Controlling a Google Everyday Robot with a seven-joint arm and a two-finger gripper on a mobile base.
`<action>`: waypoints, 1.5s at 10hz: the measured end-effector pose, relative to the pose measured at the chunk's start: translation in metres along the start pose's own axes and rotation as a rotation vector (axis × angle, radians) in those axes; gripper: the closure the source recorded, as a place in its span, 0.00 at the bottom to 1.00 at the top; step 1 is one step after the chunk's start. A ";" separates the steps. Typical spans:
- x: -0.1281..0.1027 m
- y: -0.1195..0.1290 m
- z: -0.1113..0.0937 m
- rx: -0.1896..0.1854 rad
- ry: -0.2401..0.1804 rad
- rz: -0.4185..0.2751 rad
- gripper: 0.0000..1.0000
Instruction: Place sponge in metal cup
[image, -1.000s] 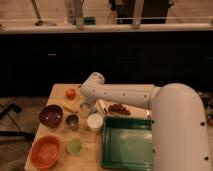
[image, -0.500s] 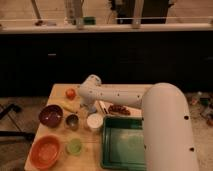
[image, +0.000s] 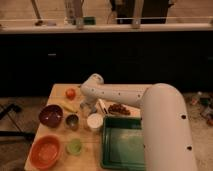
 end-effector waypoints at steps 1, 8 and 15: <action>0.006 -0.002 0.003 -0.014 0.009 0.008 0.20; 0.025 0.009 0.016 -0.066 0.069 -0.024 0.25; 0.022 0.015 0.015 -0.061 0.081 -0.070 0.94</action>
